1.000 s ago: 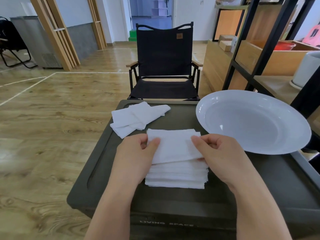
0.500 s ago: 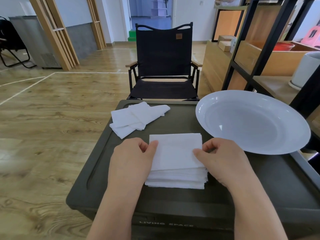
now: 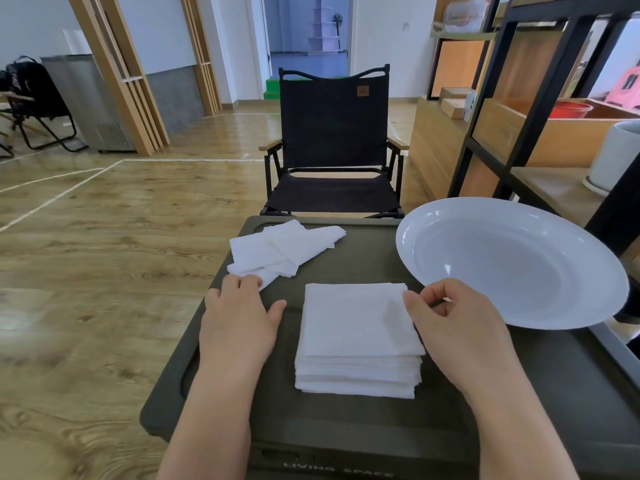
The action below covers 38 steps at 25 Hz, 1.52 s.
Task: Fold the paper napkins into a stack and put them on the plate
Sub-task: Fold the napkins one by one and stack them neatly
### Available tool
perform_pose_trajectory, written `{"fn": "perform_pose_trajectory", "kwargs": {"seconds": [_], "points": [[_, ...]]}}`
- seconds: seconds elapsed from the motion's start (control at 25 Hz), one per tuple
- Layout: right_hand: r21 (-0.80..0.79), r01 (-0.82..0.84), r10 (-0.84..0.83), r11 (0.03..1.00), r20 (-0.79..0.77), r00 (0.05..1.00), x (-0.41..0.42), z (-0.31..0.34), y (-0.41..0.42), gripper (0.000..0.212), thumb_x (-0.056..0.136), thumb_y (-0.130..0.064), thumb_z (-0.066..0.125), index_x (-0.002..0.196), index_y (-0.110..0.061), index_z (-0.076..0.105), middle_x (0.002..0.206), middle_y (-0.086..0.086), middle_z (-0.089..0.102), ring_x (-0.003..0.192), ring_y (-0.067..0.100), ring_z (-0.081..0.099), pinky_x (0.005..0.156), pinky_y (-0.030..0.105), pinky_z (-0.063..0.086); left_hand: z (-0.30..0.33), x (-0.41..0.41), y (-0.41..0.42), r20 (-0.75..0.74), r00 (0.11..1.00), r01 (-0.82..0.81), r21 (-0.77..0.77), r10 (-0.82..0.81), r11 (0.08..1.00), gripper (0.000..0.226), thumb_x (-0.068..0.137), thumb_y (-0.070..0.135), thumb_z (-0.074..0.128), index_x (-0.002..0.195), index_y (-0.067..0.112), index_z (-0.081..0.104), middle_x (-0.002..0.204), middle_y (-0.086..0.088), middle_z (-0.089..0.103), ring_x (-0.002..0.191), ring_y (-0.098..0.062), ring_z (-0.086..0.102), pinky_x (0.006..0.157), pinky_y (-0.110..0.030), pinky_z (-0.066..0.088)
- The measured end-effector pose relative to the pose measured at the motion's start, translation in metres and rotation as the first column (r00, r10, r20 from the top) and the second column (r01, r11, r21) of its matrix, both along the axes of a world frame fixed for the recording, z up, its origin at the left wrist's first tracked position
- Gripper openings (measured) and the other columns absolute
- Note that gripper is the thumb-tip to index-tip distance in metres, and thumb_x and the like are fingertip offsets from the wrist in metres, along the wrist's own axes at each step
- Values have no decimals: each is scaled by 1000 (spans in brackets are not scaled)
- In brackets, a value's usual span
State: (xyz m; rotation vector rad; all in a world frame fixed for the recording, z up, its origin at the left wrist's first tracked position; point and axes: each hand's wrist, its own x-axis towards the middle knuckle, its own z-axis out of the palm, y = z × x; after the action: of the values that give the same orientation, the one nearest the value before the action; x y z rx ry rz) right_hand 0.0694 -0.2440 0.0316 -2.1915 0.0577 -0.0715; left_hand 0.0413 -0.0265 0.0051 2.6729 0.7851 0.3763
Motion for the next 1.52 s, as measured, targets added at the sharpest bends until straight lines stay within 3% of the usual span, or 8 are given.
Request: {"fn": "perform_pose_trajectory", "kwargs": {"seconds": [0.4, 0.56, 0.72, 0.88, 0.96, 1.12, 1.28, 1.52], "points": [[82, 0, -13, 997, 148, 989, -1, 5, 1, 19, 85, -39, 61, 69, -30, 55, 53, -4, 57, 55, 12, 54, 50, 22, 37, 40, -29, -4, 311, 950, 55, -51, -37, 997, 11, 91, 26, 56, 81, 30, 55, 77, 13, 58, 71, -11, 54, 52, -25, 33], [238, -179, 116, 955, 258, 959, -12, 18, 12, 7, 78, -41, 63, 83, -35, 60, 78, -19, 64, 70, -3, 59, 53, 12, 46, 68, -50, -5, 464, 870, 222, -63, -168, 973, 6, 88, 34, 51, 83, 38, 49, 76, 14, 62, 64, -5, 55, 48, -22, 37], [249, -424, 368, 871, 242, 898, -23, 23, 25, 52, 70, -58, 65, 119, -54, 48, 111, -34, 56, 105, -16, 49, 73, 9, 45, 76, -58, -10, 574, 746, 575, -300, -338, 761, 7, 88, 32, 60, 86, 39, 58, 72, 10, 60, 54, -5, 46, 53, -9, 39], [501, -447, 465, 741, 96, 880, -23, 26, 18, 56, 57, -73, 69, 105, -46, 64, 107, -19, 69, 96, -2, 63, 81, 26, 51, 75, -56, -15, 624, 681, 717, -462, -384, 522, 14, 79, 25, 64, 87, 37, 63, 76, 6, 65, 67, -16, 55, 65, -15, 47], [686, -407, 503, 604, 69, 861, -21, 25, 13, 47, 57, -55, 80, 99, -34, 71, 100, -3, 75, 93, 15, 70, 82, 38, 55, 73, -53, -17, 640, 711, 694, -571, -292, 438, 25, 78, 28, 76, 96, 39, 64, 86, -3, 72, 78, -24, 66, 74, -29, 55], [686, -385, 404, 617, 143, 903, -18, 24, 12, 37, 68, -23, 78, 101, -36, 68, 101, -5, 73, 92, 20, 70, 81, 45, 58, 65, -47, -24, 447, 854, 516, -795, -268, 319, 49, 62, 54, 67, 105, 32, 72, 98, 5, 77, 93, -12, 72, 89, -34, 48], [529, -426, 376, 734, 205, 903, -17, 24, 15, 57, 77, -14, 74, 108, -59, 56, 105, -28, 59, 100, 14, 64, 81, 37, 58, 58, -40, -34, 385, 890, 445, -848, -243, 288, 35, 64, 51, 66, 84, 25, 79, 90, 2, 78, 82, -10, 74, 68, -21, 52], [550, -402, 245, 732, 339, 908, -16, 25, 12, 57, 75, -20, 73, 111, -60, 53, 117, -26, 55, 115, 17, 56, 88, 50, 53, 56, -36, -36, 381, 904, 425, -849, -194, 313, 60, 58, 56, 71, 113, 34, 63, 95, 9, 77, 78, -10, 74, 54, -17, 50]]}}
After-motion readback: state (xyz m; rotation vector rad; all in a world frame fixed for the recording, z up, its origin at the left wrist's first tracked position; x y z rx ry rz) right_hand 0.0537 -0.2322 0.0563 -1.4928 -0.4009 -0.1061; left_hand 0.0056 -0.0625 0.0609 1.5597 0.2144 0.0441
